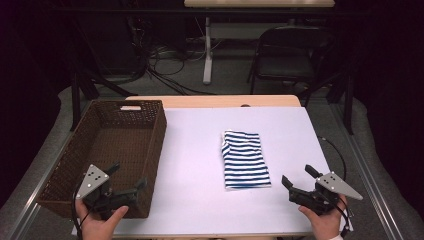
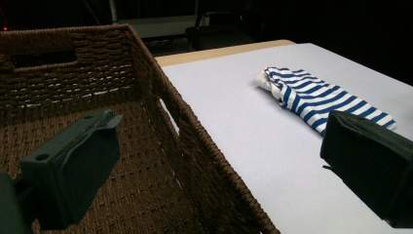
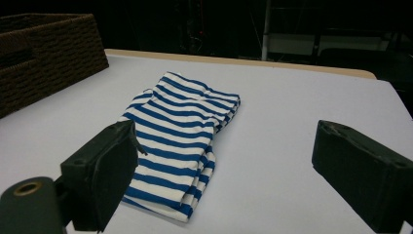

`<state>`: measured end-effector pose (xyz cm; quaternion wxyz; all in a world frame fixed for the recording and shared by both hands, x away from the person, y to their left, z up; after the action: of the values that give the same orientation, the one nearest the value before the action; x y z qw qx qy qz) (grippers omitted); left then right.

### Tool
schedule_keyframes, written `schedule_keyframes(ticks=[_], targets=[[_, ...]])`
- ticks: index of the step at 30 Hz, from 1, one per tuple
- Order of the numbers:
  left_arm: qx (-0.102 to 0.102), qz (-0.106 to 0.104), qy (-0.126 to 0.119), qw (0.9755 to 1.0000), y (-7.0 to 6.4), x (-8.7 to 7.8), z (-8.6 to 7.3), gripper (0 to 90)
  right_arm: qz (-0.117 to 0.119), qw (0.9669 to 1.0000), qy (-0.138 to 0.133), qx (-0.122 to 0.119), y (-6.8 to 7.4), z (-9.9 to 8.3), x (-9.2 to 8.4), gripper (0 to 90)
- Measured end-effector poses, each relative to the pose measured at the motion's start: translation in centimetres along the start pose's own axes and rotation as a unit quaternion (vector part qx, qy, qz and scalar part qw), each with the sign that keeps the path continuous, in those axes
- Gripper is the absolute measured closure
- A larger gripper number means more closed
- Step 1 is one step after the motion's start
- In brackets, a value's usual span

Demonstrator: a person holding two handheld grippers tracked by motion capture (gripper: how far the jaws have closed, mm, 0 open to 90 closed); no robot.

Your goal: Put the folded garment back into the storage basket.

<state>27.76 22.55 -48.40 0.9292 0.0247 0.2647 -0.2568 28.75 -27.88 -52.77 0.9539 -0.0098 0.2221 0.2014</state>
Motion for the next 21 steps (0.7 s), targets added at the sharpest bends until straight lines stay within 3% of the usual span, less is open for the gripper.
schedule_keyframes(ticks=[8,13,16,21], targets=[[-0.003,-0.023,-0.012,0.9997,-0.4,0.0,0.6,0.2,-0.001,0.9998,0.017,0.001,0.1,-0.5,0.1,9.4],[-0.002,-0.026,-0.002,0.9997,-0.6,0.3,0.5,0.2,0.000,0.9997,0.025,0.000,0.0,-0.5,0.3,9.4],[0.001,-0.027,-0.003,0.9996,-1.0,0.2,0.5,0.2,0.005,0.9995,0.030,0.011,0.0,-0.4,0.4,9.4],[0.020,-0.044,-0.002,0.9988,-2.3,0.1,1.0,0.2,0.001,0.9995,0.030,0.001,0.3,-0.1,0.4,9.9]])
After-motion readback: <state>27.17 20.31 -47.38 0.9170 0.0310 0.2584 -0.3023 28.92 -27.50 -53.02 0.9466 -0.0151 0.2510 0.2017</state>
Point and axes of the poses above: each handheld gripper's, and its own axes: x roughly forward along the jaws, z roughly out of its top, y roughly to its left, the point moved 5 cm from there along x, roughly forward along the jaws, and after that the axes turned 10 degrees about y, right-handed, at the moved point
